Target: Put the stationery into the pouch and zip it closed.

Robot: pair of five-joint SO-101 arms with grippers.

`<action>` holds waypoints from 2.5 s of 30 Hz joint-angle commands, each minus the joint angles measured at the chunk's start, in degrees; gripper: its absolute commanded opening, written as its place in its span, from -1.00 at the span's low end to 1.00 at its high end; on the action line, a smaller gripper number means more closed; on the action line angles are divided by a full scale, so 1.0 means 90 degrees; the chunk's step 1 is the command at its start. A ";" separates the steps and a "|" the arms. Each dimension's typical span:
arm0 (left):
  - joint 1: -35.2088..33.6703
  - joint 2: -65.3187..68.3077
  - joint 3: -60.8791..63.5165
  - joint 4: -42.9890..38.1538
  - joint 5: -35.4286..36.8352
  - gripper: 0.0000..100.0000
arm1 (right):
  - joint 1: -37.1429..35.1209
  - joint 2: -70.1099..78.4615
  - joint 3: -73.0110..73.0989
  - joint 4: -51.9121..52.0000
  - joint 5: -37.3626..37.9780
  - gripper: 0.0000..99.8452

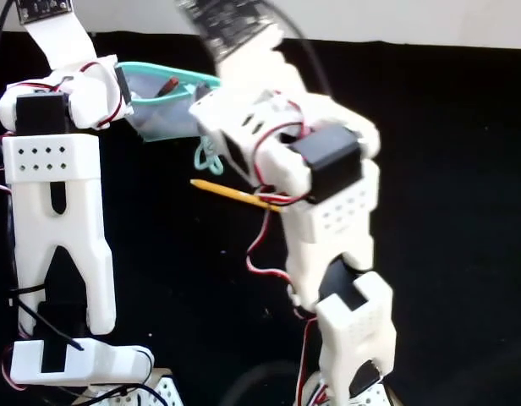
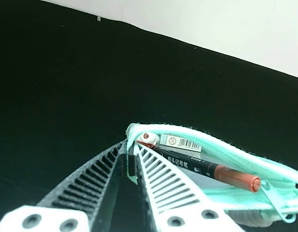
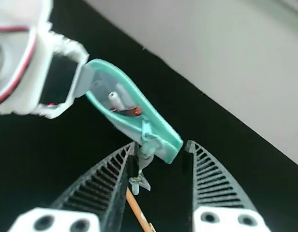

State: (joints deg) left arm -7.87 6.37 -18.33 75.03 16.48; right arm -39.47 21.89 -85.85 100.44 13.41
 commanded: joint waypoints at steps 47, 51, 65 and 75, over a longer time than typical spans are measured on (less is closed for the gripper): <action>-0.0093 0.1470 -0.2672 0.1514 -0.0332 -0.99 | 0.0357 -0.0259 0.5192 -0.1001 0.1514 -0.68; -0.0093 0.1705 -0.2672 0.1514 -0.0332 -0.99 | 0.0357 -0.0259 0.5954 -0.1685 0.1709 -0.68; -0.0308 0.1890 -0.2672 0.1553 -0.0342 -0.99 | 0.0190 -0.0171 0.8503 -0.4352 0.3233 -0.68; -0.0308 0.1861 -0.2672 0.1563 -0.0342 -0.99 | 0.0132 0.1275 0.8151 -0.5348 0.3243 -0.68</action>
State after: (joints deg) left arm -10.24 20.00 -42.59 88.84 13.85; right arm -37.71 32.18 -8.22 53.67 41.63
